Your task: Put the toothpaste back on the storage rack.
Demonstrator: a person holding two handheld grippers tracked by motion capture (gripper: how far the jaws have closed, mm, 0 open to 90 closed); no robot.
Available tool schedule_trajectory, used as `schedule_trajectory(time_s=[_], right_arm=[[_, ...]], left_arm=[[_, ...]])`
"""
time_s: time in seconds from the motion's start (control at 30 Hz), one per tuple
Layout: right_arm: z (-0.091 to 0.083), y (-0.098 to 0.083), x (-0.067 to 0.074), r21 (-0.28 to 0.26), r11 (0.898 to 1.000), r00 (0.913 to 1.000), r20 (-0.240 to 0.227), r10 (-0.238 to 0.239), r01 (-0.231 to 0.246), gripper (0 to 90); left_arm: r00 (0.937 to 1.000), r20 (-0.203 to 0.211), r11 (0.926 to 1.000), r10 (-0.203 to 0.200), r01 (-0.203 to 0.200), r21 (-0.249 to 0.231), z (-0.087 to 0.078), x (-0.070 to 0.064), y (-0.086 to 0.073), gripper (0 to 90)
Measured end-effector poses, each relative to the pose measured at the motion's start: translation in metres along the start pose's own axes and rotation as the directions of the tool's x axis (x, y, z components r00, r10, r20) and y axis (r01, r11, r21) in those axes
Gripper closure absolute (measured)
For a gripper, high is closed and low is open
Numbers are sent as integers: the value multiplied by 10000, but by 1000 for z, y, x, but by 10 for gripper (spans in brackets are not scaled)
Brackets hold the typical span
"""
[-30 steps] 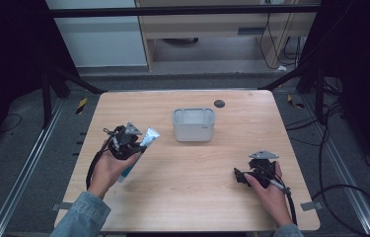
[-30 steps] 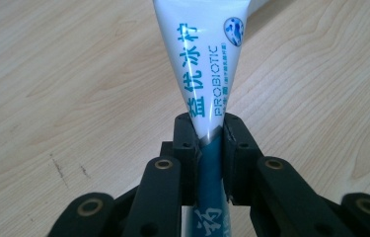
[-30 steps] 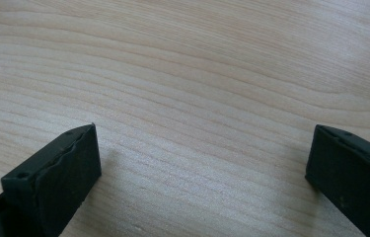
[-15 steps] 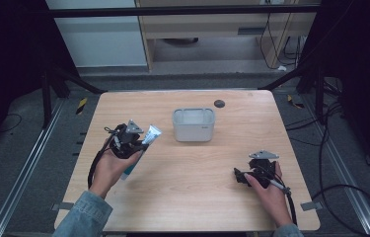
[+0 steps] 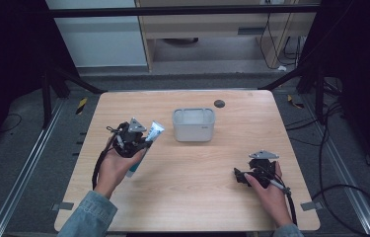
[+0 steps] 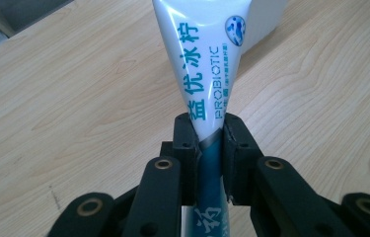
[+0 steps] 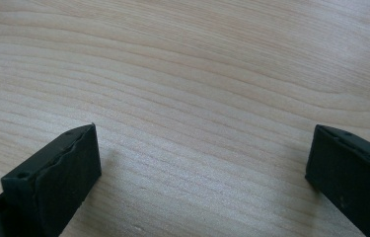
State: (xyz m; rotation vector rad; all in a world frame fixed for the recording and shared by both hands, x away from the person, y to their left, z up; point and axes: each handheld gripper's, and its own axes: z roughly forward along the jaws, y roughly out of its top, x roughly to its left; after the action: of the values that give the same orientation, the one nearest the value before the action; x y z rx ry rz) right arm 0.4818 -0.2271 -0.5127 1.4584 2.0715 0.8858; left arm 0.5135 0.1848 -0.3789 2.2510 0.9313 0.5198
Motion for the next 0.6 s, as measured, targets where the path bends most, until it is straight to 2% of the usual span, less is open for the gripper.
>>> schedule_trajectory(time_s=[0.3,0.6], right_arm=[[0,0,0,3,10000,10000,5,1,-1,5],[0,0,0,0,10000,10000,4,0,0,5]], left_arm=[[10000,4,9997,-20,20,-240,-1,-2,7,782],[9997,64,9985,-243,246,-496,1,-4,15,783]])
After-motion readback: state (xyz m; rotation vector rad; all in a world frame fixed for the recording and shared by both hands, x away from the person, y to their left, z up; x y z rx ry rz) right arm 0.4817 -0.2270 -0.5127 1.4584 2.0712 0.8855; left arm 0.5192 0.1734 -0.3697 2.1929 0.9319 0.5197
